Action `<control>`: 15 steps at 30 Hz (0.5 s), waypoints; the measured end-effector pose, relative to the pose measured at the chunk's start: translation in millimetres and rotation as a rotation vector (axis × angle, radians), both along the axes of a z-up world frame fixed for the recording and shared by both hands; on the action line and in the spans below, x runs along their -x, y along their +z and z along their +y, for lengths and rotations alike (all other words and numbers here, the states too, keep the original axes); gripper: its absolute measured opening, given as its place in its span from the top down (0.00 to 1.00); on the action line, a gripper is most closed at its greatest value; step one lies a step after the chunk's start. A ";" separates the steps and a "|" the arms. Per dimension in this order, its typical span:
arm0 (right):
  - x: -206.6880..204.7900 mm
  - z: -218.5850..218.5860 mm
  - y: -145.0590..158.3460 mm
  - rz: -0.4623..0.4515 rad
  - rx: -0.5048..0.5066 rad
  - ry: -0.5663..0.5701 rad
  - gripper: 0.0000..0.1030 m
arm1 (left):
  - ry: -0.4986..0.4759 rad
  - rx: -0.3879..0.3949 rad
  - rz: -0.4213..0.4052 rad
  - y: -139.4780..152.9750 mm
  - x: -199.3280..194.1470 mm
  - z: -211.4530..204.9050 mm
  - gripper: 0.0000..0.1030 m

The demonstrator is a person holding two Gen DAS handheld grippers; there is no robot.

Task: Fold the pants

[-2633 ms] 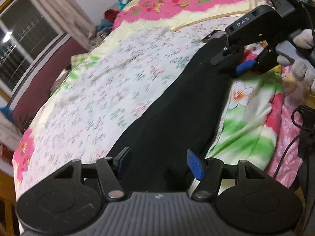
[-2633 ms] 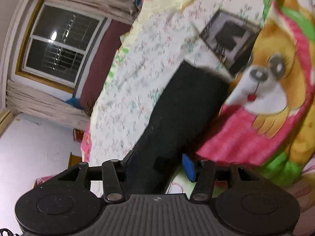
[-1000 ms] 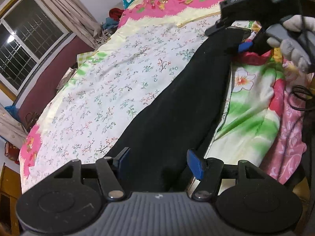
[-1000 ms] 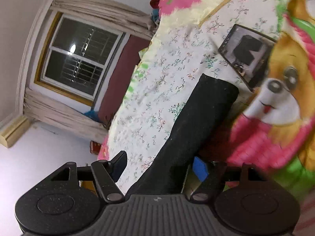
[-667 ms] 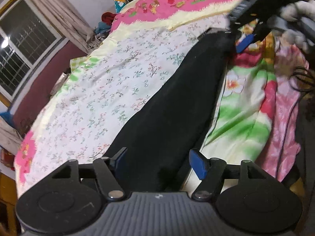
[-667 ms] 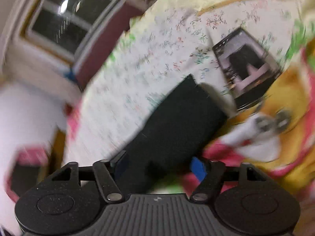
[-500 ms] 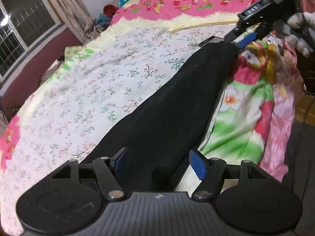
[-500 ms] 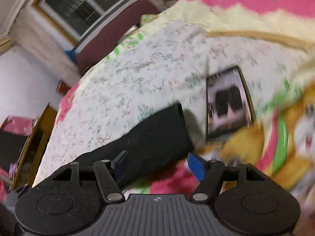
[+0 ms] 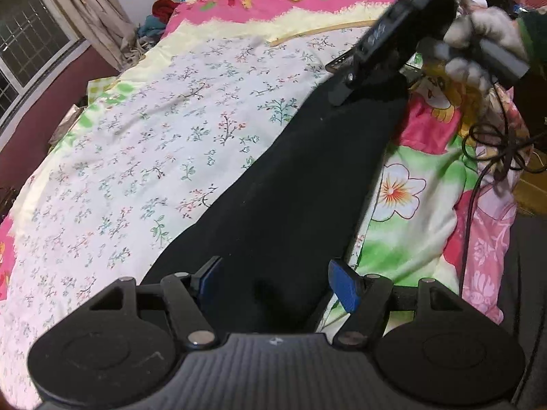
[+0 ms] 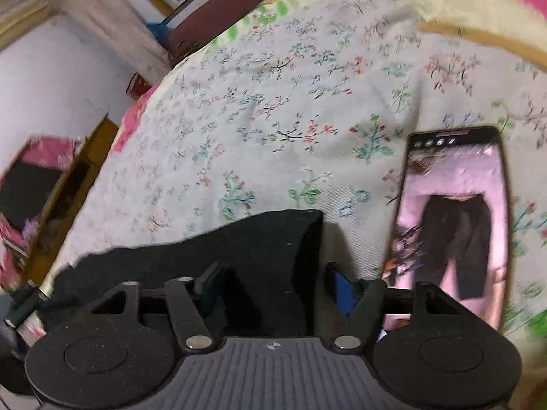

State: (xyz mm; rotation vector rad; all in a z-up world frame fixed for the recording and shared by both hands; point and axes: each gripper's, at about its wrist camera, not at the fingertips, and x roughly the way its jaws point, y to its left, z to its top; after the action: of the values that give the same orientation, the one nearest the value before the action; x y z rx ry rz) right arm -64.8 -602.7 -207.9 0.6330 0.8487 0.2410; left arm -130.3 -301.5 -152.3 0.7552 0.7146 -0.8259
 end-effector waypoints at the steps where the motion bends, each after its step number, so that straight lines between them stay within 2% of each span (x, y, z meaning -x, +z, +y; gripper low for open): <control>1: 2.8 7.0 6.7 -0.020 0.008 0.025 0.64 | 0.000 -0.003 0.009 -1.9 -1.0 -0.3 0.27; 3: 8.8 23.6 18.9 -0.041 0.067 0.068 0.73 | -0.003 -0.008 0.011 -5.2 -1.9 -0.3 0.27; 6: 9.9 25.3 18.1 -0.031 0.041 0.068 0.94 | 0.006 0.002 0.021 -7.3 -2.0 1.7 0.27; 9: -3.2 23.0 -1.8 0.036 0.007 0.036 0.93 | 0.004 0.012 0.005 -3.2 1.6 4.8 0.27; 13: -7.8 32.4 -2.8 0.049 0.071 0.071 0.90 | 0.029 0.027 0.004 2.1 1.1 15.9 0.27; 15: -8.4 31.4 -4.4 0.051 0.031 0.057 0.82 | 0.043 0.021 0.005 1.3 0.1 18.3 0.27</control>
State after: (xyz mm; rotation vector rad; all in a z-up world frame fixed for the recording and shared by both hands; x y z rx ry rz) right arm -56.3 -571.3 -212.3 0.5884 0.9191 0.2638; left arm -130.4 -283.1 -151.0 0.7173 0.7230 -0.7954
